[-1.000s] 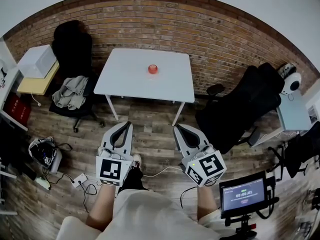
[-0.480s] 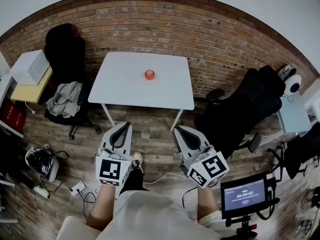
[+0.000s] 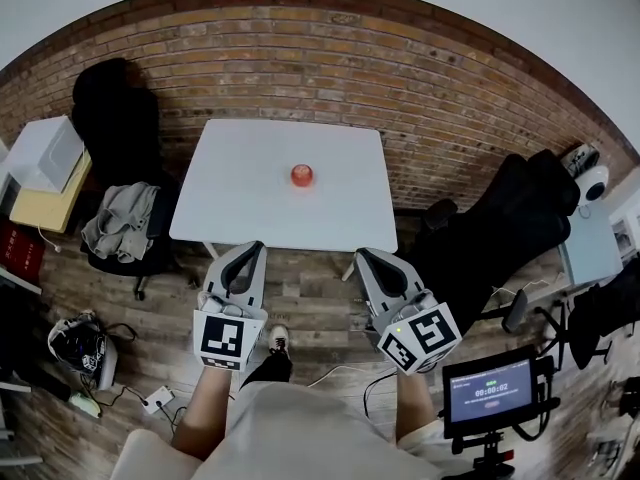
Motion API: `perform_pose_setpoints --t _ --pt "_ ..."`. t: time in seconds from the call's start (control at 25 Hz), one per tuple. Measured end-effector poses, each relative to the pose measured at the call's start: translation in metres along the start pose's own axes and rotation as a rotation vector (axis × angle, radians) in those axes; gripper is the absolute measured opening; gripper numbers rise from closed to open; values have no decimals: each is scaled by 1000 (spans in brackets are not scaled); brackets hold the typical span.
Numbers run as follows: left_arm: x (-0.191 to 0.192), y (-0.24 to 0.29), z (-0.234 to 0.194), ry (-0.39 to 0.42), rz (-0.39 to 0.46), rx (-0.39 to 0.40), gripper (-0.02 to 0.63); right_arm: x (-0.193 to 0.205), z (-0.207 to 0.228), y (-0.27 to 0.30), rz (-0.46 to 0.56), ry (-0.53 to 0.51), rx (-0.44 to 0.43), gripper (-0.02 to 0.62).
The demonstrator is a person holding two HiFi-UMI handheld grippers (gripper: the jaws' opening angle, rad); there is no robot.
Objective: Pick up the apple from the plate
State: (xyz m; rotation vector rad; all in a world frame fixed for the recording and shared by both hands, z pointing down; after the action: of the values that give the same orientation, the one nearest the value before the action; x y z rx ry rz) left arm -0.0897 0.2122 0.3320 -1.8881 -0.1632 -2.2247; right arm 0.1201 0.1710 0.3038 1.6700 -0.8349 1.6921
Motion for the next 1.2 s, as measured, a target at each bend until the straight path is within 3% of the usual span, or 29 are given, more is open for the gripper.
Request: perform_pose_setpoints --t 0.16,0.64,1.0,1.2 --pt "-2 33 -24 8 1 12 5 -5 20 32 0 5 26 2" --pt "9 98 -74 2 -6 35 5 -2 55 103 -2 69 -11 2" --pt "20 152 -114 7 -7 60 5 -2 77 164 -9 23 -4 2" --pt "24 174 -131 9 -3 74 5 -8 91 189 20 2 48 2"
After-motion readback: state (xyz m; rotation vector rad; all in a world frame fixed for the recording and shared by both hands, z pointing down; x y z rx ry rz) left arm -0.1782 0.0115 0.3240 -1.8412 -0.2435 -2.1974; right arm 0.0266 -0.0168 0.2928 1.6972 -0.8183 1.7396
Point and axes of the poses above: the fingertips, and each gripper's own axes: y forward along the fingers, z to its right, x out of its underside, the point moved 6 cm from there along -y, backward along the fingers, and after that the axes turned 3 degrees about z, right-handed, at the moved point
